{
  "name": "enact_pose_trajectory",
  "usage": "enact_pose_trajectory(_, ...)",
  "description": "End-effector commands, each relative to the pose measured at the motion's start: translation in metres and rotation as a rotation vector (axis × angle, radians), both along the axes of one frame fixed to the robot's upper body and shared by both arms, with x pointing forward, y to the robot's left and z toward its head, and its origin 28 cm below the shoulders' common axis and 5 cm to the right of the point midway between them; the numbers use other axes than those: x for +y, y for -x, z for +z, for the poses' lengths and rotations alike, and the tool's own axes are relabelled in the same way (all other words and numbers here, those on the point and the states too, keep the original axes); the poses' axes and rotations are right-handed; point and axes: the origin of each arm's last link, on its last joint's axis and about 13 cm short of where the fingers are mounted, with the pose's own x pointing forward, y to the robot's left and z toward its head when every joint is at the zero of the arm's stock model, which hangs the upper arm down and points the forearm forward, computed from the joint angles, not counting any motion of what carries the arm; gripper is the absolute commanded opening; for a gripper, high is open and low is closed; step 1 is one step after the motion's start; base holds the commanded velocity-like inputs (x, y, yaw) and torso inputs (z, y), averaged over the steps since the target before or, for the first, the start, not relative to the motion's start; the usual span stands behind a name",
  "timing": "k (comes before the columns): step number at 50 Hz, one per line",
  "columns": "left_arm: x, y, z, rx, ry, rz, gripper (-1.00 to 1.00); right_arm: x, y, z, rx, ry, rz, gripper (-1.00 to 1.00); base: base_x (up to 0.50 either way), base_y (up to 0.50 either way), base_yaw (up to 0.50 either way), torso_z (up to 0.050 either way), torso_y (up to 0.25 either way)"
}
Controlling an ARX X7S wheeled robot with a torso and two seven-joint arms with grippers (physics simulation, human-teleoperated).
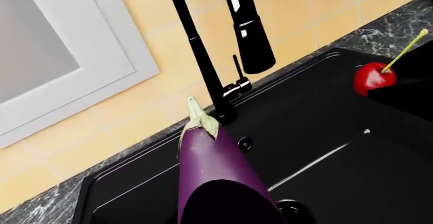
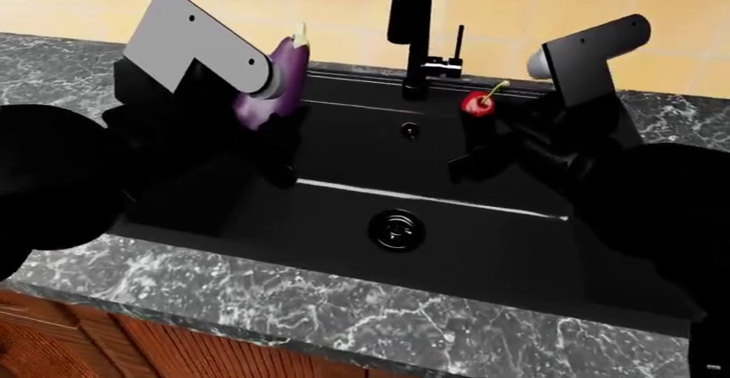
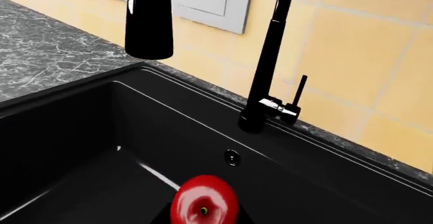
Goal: Pick up the fruits and vegetables and place them in the sink. Turn on the sink faucet to wash them. Then turn the sink off and put them in the tray.
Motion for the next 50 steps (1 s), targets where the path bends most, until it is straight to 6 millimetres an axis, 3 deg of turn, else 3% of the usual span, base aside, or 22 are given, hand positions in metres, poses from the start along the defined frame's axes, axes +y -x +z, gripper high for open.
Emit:
enact_pose_trajectory(1,0.007,0.001,0.008,-0.024,-0.005,0.087,-1.00,0.002,-0.001,0.010,-0.026,0.035,0.008,-1.00,0.49,0.12,0.00,0.000,0.000)
enact_pose_trajectory(10,0.008,0.002,0.007,-0.024,-0.010,0.090,-1.00,0.002,-0.001,0.011,-0.020,0.033,0.002,-1.00,0.43,0.08,0.00,0.000,0.000)
enact_pose_trajectory(26,0.019,0.002,0.006,-0.024,-0.030,0.132,-1.00,0.001,-0.001,0.004,0.004,0.054,0.006,-1.00,0.01,-0.06,-0.34,0.000,0.000)
enact_pose_trajectory(39,0.021,0.003,0.000,-0.022,-0.033,0.141,-1.00,0.001,-0.001,0.006,-0.009,0.052,-0.012,-1.00,0.10,0.52,0.00,0.000,0.001)
enact_pose_trajectory(50,0.016,0.006,-0.004,-0.007,-0.069,0.095,-1.00,-0.004,0.006,0.003,0.025,0.049,0.002,-1.00,0.02,0.00,-0.41,0.000,0.001)
